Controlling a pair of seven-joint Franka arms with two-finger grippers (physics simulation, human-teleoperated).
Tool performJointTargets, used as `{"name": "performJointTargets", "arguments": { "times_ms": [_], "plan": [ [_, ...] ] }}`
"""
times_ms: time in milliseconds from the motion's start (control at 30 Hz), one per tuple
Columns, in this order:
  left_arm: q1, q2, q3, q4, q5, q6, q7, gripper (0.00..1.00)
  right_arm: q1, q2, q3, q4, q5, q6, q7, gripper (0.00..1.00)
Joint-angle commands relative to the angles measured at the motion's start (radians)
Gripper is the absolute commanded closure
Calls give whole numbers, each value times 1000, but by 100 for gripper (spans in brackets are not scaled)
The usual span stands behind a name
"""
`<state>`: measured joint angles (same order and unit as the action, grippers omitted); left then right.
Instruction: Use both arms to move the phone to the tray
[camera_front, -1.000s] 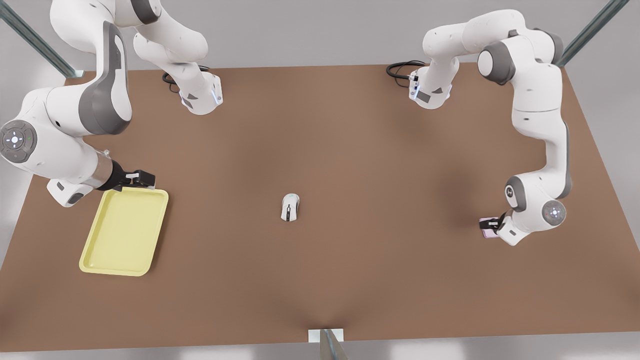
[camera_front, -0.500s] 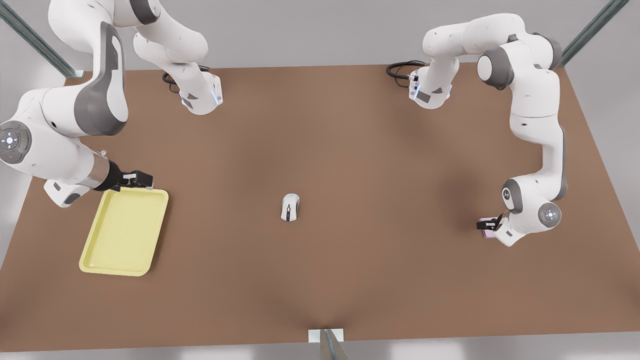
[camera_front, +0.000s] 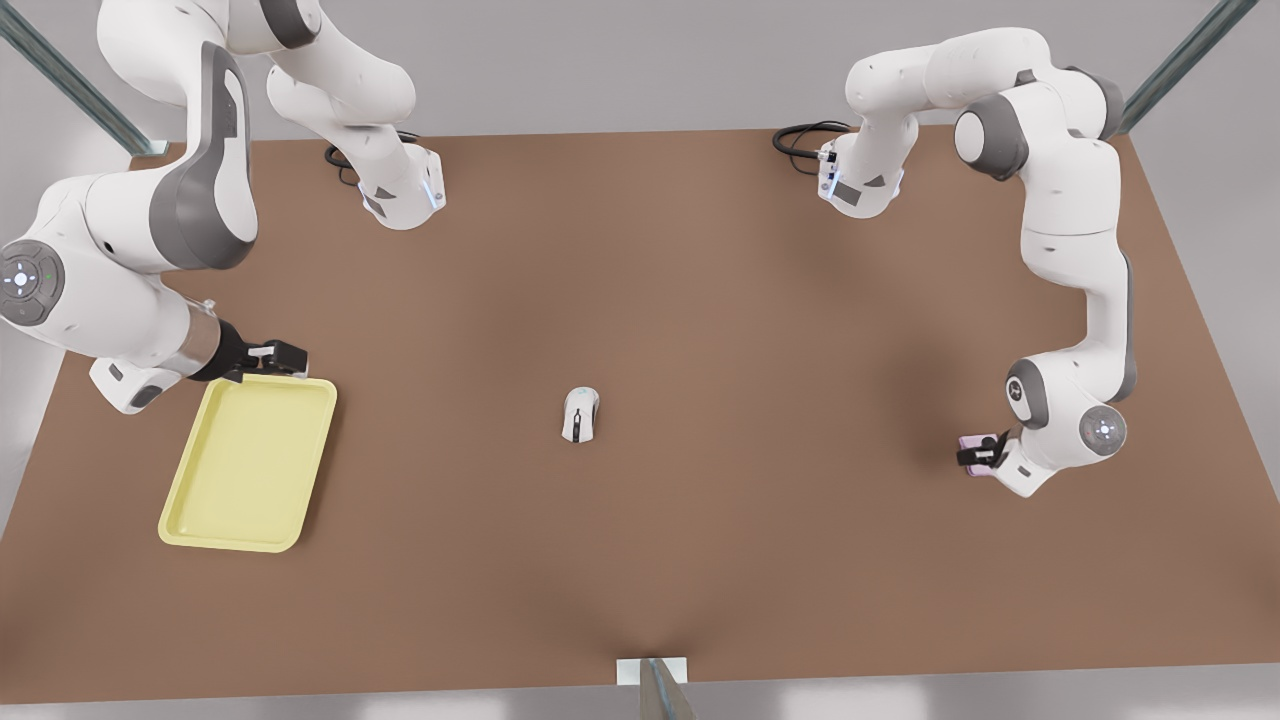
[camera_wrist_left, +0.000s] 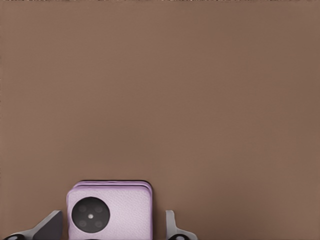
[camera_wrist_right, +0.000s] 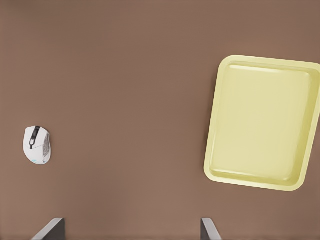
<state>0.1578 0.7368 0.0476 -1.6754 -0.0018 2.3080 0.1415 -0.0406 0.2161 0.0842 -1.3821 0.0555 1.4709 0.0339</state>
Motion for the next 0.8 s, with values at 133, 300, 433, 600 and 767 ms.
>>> {"name": "performJointTargets", "arguments": {
  "times_ms": [133,300,433,600,767],
  "plan": [
    [0,-1,0,0,6,28,-82,0,-1,-1,0,2,1,-4,4,0],
    [0,7,0,0,8,28,-82,0,1,-1,0,2,1,-4,6,0],
    [0,9,0,0,13,28,-80,14,1,-1,0,2,6,-4,6,0],
    [0,10,0,0,14,27,-80,28,-1,-1,0,2,6,-4,6,0],
    [0,16,0,0,9,27,-82,28,-1,-1,0,2,6,-4,4,0]
  ]
}}
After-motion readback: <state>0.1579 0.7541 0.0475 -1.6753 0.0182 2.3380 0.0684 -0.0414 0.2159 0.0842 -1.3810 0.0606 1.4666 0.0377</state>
